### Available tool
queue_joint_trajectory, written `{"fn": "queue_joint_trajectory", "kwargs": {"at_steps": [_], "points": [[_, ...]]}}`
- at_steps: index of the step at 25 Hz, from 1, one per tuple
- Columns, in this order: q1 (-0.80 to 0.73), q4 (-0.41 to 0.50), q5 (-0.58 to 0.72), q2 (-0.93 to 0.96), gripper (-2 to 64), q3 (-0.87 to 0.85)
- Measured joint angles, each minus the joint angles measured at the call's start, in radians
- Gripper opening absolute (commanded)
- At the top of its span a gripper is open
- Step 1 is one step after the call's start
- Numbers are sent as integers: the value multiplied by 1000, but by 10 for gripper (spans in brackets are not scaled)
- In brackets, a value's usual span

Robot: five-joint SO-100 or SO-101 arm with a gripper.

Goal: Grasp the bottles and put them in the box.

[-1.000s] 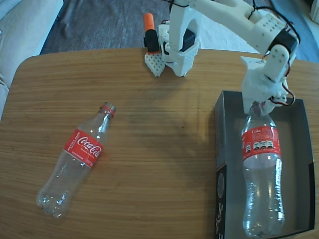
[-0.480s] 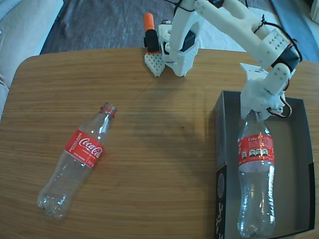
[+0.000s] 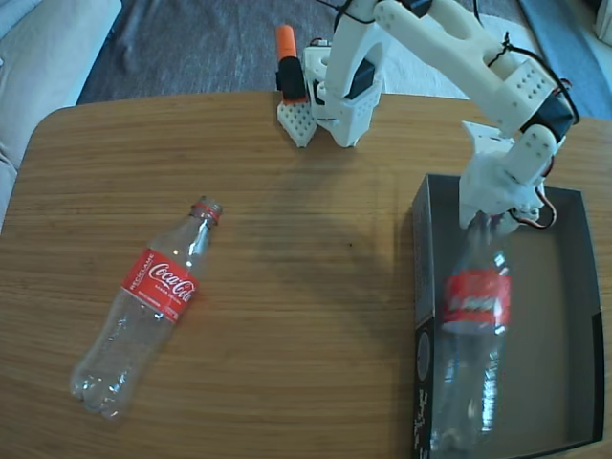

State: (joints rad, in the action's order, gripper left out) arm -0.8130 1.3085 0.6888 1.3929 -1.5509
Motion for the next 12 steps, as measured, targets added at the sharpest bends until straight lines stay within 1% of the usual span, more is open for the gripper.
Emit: {"fn": "queue_joint_trajectory", "kwargs": {"at_steps": [5, 8, 10, 12], "points": [[15, 0, 0, 0, 268, 0], [54, 0, 2, 26, 263, 11], [60, 25, -9, 66, 263, 44], [74, 67, -9, 112, 263, 89]]}}
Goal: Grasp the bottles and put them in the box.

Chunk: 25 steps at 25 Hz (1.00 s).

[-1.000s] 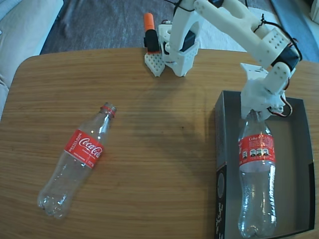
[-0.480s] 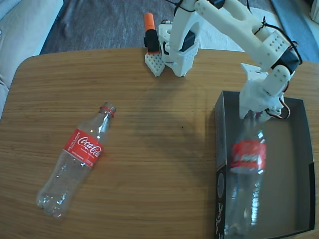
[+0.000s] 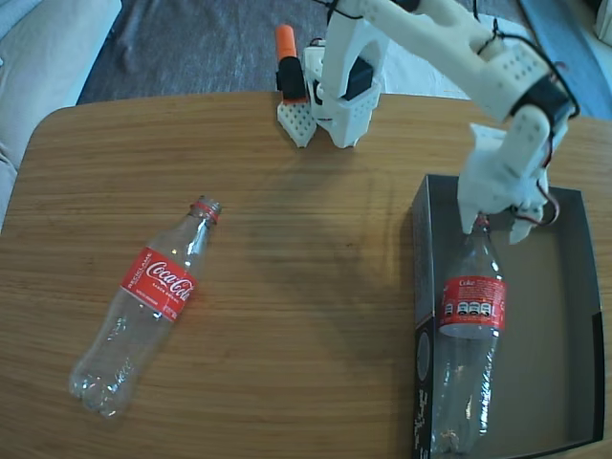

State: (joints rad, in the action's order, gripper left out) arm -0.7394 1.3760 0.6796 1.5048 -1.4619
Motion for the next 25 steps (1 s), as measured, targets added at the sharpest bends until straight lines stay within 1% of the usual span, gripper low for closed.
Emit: {"fn": "queue_joint_trajectory", "kwargs": {"at_steps": [4, 6, 9, 11, 13, 19, 25], "points": [[41, 72, 0, 72, 263, 87], [61, 95, 0, 107, 263, 109], [132, 135, -2, 149, 263, 112], [179, 150, -29, 172, 263, 112], [259, 152, -114, 196, 263, 110], [497, 152, -224, 281, 263, 31], [627, 155, -230, 428, 263, -101]]}}
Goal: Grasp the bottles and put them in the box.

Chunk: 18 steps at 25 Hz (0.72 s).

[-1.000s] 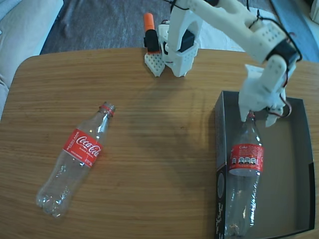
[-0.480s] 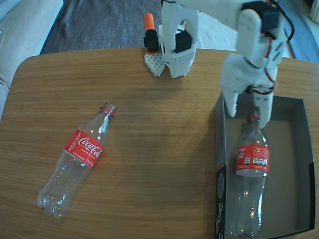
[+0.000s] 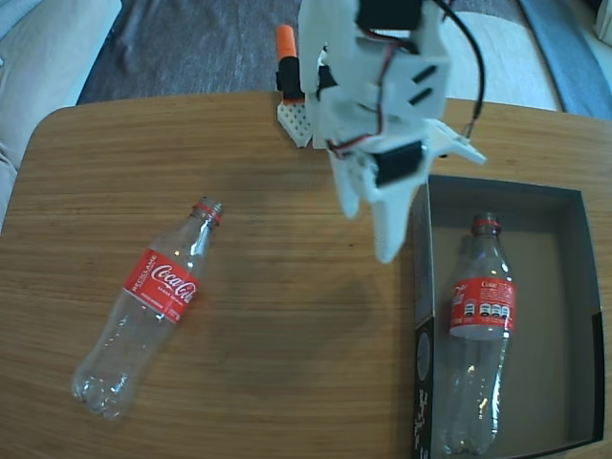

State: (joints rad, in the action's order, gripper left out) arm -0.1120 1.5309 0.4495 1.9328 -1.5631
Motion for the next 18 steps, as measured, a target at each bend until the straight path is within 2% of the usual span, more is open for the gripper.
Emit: {"fn": "queue_joint_trajectory", "kwargs": {"at_steps": [11, 18], "points": [[291, -2, 17, 206, 263, -252], [480, -71, 235, 207, 263, -339]]}}
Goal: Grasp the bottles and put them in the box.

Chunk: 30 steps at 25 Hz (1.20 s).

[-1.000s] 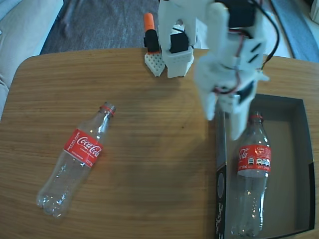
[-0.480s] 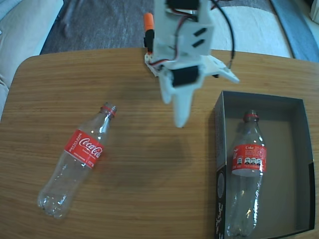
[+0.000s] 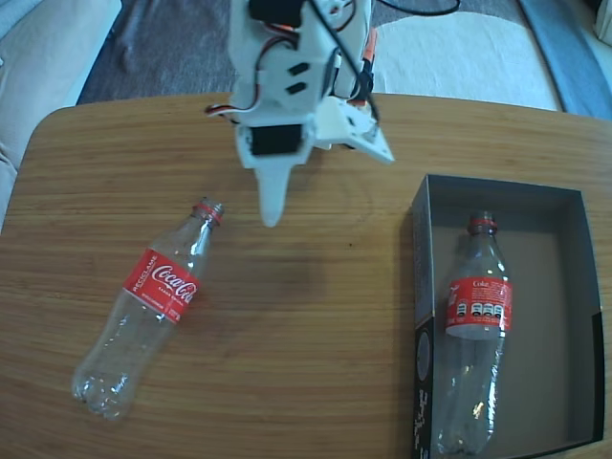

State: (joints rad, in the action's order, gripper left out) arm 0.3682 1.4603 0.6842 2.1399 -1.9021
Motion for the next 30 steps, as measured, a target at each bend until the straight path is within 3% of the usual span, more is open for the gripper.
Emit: {"fn": "queue_joint_trajectory", "kwargs": {"at_steps": [8, 14, 23, 30], "points": [[213, -26, 407, 0, 263, -57], [265, -52, 738, 0, 263, -60], [279, -250, 896, -170, 263, -60], [327, -284, 1077, -207, 272, -60]]}}
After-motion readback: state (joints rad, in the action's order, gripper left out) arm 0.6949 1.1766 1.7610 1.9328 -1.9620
